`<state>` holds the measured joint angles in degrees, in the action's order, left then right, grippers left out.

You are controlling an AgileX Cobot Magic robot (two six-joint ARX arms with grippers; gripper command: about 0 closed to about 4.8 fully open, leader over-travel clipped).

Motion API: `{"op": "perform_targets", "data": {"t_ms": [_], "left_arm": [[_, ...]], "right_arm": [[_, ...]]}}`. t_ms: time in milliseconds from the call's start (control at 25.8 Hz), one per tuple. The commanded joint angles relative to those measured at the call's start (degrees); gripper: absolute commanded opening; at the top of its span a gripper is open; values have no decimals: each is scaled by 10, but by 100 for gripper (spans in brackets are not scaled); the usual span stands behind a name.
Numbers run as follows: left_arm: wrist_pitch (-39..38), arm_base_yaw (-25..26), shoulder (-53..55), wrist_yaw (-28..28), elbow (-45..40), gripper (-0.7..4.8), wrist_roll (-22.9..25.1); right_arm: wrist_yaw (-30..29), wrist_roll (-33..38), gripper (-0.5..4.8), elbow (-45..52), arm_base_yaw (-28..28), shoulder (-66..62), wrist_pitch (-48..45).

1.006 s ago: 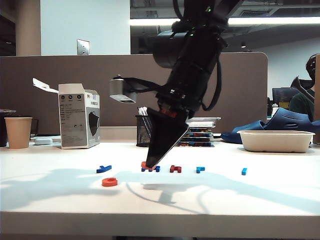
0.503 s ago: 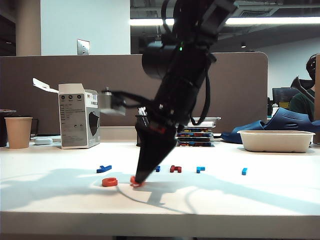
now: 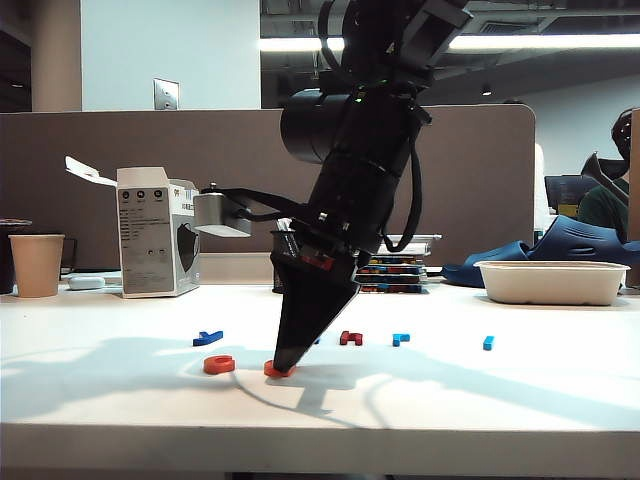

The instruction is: Select the appropriate letters from the row of letter magnets placed on the table to arrange into the word "car".

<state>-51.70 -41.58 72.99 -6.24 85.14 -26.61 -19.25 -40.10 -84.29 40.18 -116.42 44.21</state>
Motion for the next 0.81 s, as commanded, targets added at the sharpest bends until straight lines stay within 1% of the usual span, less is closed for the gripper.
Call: {"op": "perform_targets", "data": {"t_ms": [39,155,271,503,542,580,619,658,813], "left_arm": [[4,-1,-2,-2,4,-6,2],[4,-1,-2,-2,4,-6,2],[4,-1,-2,-2,4,-6,2],[4,-1,-2,-2,4,-6,2],[4,-1,-2,-2,4,-6,2],[4,-1,-2,-2,4,-6,2],[4,-1,-2,-2,4,-6,2],[4,-1,-2,-2,4,-6,2],[4,-1,-2,-2,4,-6,2]], "right_arm": [[3,1,100,1,2,0,12],[6,1,110,1,2,0,12],[25,1,116,1,2,0,11],[26,0,119,1,1,1,9],[26,0,129,1,2,1,9],[26,0,177,1,2,1,9],[26,1,195,1,2,1,8],[26,0,203,1,2,1,7],[26,0,203,1,2,2,5]]}}
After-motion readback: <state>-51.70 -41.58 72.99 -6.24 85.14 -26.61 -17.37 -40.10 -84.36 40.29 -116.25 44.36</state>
